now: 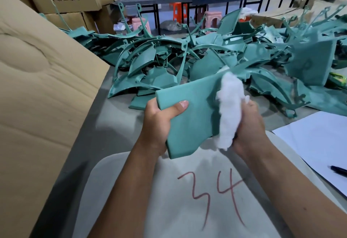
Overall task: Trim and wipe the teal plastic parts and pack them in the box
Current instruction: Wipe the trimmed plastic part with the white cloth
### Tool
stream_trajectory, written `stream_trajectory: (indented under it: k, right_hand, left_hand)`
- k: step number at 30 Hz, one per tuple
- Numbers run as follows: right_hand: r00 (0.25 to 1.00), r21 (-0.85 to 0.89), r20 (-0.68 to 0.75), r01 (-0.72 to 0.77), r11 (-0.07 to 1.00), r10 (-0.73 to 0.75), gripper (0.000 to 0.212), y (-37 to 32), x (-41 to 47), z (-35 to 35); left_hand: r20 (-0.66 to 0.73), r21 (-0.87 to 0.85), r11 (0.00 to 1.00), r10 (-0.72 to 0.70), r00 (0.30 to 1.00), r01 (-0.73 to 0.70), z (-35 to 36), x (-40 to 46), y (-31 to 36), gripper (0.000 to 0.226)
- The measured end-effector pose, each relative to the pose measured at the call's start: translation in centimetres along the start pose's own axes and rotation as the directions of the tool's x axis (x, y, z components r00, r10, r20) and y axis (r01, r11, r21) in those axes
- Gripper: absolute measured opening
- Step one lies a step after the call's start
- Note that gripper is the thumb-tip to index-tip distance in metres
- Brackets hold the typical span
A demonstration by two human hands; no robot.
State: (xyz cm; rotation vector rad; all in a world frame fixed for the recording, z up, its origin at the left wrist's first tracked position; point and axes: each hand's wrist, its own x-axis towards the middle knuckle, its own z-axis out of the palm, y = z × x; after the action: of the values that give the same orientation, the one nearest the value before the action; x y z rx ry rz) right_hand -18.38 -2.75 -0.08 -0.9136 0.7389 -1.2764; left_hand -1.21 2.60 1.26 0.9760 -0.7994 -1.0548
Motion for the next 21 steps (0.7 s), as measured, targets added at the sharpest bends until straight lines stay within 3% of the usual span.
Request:
stream_trajectory:
  k: [1,3,5,7,10,12,14,16,18,21]
  right_hand:
    - [0.996,0.099,-0.051,-0.065,0.993,0.07,0.026,-0.1,0.2,-0.3]
    - [0.989,0.117,-0.121,-0.073,0.99,0.087,0.029,-0.7,0.7,-0.5]
    - [0.994,-0.007,-0.109,0.001,1.0,-0.002,0.032,-0.7,0.5,0.0]
    - [0.998,-0.172,-0.01,0.065,0.983,-0.068,0.041,-0.9,-0.3,1.0]
    - [0.946,-0.528,0.181,0.323,0.785,-0.268,0.047,0.4,-1.1,1.6]
    - [0.932,-0.642,0.152,0.347,0.683,-0.33,0.052,0.5,-0.9,1.6]
    - [0.944,-0.545,0.158,0.328,0.771,-0.29,0.053,0.1,-1.0,1.5]
    - [0.954,-0.447,0.266,0.25,0.859,-0.14,0.053,-0.7,-1.3,1.2]
    - [0.944,-0.348,0.325,0.174,0.921,-0.055,0.044,-1.3,-2.0,1.6]
    - [0.981,0.01,0.183,-0.072,0.997,0.069,0.049,-0.7,-2.1,2.6]
  left_hand:
    - [-0.024,-0.055,0.998,-0.038,0.999,0.036,-0.1,0.0,0.1,0.015]
    - [-0.072,-0.147,0.987,-0.074,0.995,0.062,-0.7,0.2,0.3,0.021]
    - [-0.135,-0.17,0.985,-0.055,0.989,0.031,-0.8,0.3,0.4,0.022]
    - [-0.21,-0.145,0.989,-0.01,0.978,-0.021,-0.5,0.5,0.2,0.02]
    - [-0.229,-0.097,0.994,0.016,0.973,-0.039,0.2,0.5,-0.5,0.014]
    - [-0.188,-0.143,0.99,-0.016,0.982,-0.011,0.5,0.4,-0.7,0.015]
    - [-0.176,-0.194,0.981,-0.068,0.982,0.033,0.3,0.5,-0.5,0.029]
    - [-0.168,-0.211,0.973,-0.135,0.976,0.098,-0.4,0.6,-0.1,0.052]
    - [-0.104,-0.237,0.958,-0.192,0.976,0.163,-0.9,0.3,0.1,0.058]
    - [-0.006,-0.372,0.898,-0.254,0.967,0.234,-0.8,-0.2,0.1,0.05]
